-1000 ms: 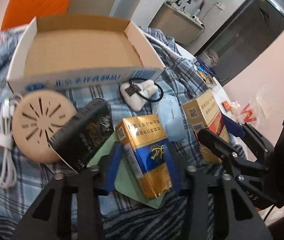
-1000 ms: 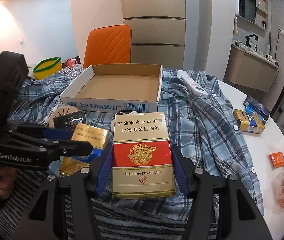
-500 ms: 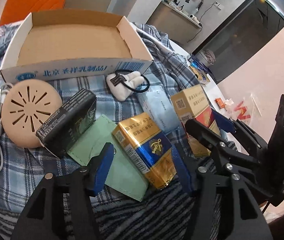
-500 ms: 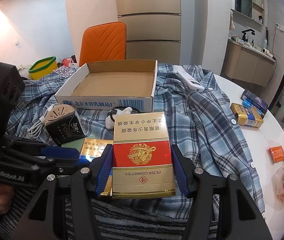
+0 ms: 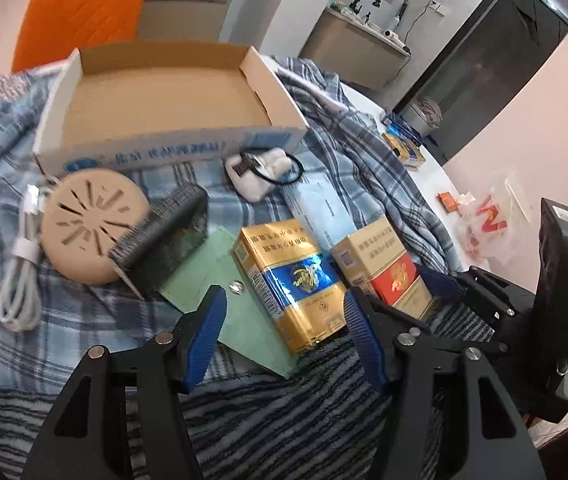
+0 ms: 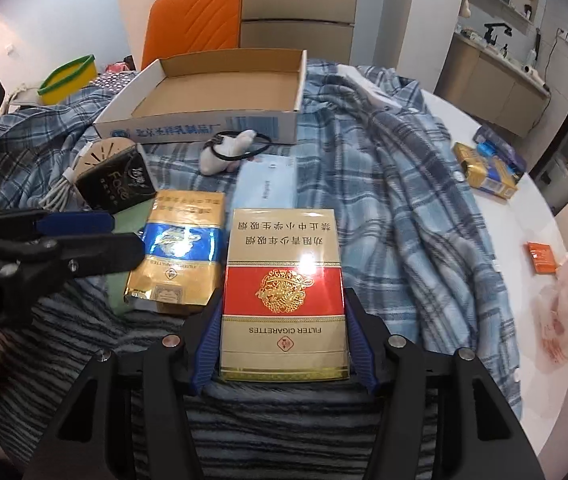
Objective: Organize soft objects
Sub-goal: 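Grasp the red-and-gold pack with the right gripper while the left gripper grasps the gold-and-blue pack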
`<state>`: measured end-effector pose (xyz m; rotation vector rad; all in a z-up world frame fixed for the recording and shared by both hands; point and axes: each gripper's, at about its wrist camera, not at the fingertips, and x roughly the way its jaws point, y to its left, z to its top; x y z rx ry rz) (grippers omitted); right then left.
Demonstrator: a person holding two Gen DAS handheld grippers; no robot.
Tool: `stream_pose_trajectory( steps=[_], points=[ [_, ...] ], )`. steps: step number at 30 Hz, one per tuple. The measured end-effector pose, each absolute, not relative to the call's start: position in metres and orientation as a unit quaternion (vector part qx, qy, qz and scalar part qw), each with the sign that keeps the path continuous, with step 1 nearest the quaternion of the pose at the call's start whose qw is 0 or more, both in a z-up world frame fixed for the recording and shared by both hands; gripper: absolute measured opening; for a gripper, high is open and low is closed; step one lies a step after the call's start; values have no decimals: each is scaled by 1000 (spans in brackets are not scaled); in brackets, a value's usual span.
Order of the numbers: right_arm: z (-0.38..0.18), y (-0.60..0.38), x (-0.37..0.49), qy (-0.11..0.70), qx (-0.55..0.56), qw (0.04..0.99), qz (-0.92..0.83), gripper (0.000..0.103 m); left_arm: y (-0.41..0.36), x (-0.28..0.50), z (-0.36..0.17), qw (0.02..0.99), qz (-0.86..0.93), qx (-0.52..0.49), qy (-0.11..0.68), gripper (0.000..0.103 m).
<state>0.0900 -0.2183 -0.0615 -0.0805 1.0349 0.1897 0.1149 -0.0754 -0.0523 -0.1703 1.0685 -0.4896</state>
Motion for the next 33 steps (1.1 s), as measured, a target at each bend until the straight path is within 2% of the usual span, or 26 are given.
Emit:
stream_pose_trajectory(
  steps=[9,14,22,33],
  points=[
    [-56,-198,97,501,22,855,135,58,-59,111,-42,845,-209,-70,488,67],
    [-40,-201,89,469,37,874,125,58,-55,112,-44,844,-201,-71,491,71],
    [-22,-255,81,424,8,906,12,58,-91,112,-50,842,-221,-6,493,71],
    [-18,-258,80,409,5,912,23,58,-114,123,-79,829,-178,48,528,71]
  ],
)
